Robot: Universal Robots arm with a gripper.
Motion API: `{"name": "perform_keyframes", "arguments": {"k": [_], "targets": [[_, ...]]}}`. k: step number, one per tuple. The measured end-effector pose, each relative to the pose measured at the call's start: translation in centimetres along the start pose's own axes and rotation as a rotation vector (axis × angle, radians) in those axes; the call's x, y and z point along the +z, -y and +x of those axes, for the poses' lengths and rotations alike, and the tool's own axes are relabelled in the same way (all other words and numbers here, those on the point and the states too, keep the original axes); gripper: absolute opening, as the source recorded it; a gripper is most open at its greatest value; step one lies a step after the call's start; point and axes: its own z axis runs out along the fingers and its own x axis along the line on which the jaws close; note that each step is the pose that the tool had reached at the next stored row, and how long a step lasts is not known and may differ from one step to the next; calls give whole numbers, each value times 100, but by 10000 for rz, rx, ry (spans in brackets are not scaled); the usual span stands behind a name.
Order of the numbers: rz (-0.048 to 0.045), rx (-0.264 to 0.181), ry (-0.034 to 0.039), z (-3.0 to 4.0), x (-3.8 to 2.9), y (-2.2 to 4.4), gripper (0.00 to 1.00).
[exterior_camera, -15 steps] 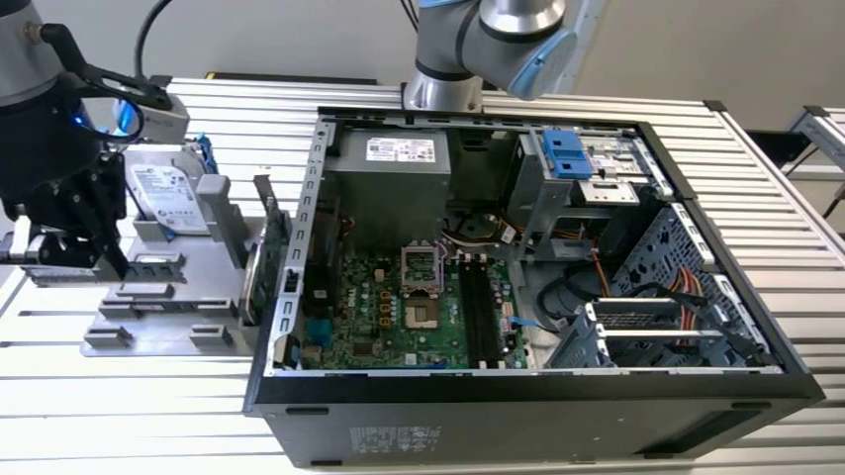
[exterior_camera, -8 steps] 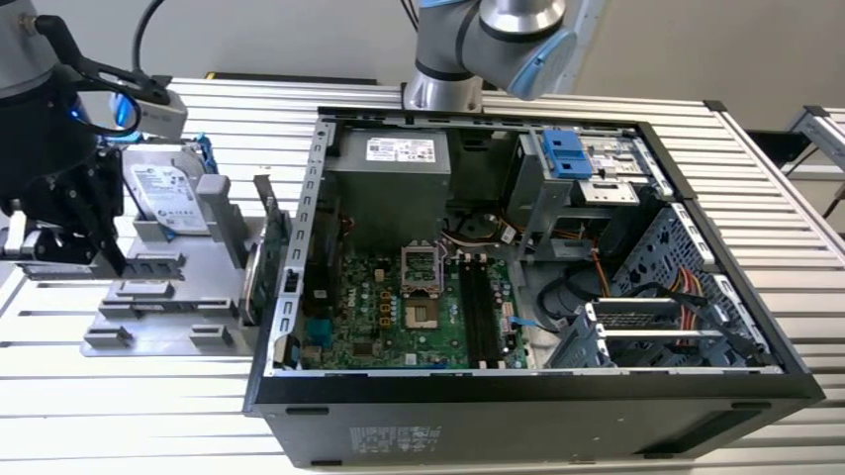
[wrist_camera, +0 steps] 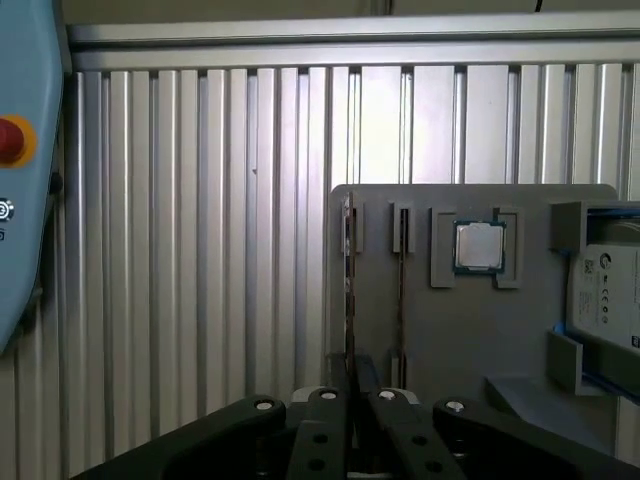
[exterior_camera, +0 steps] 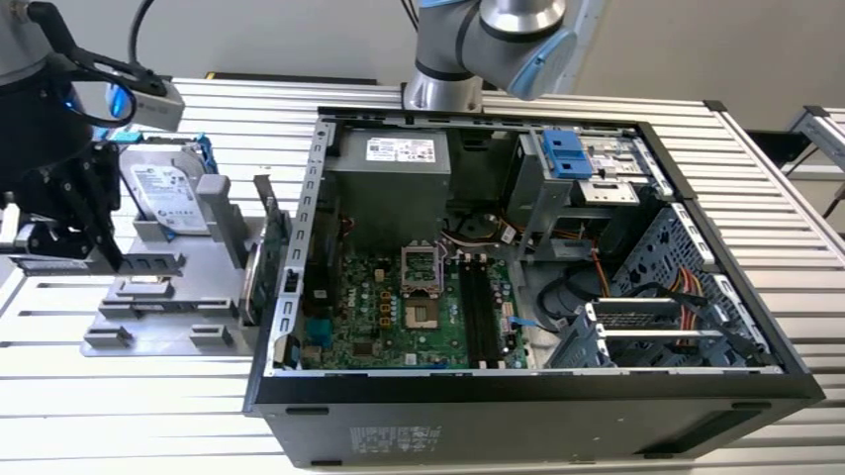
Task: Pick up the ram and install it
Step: 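Pick up the ram and move it above insertion slot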
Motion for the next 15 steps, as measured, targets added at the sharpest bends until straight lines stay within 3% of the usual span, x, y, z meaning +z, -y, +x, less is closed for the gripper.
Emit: {"name": "perform_keyframes", "arguments": {"k": [15], "targets": [[17, 1, 15, 1, -105, -5, 0]]}}
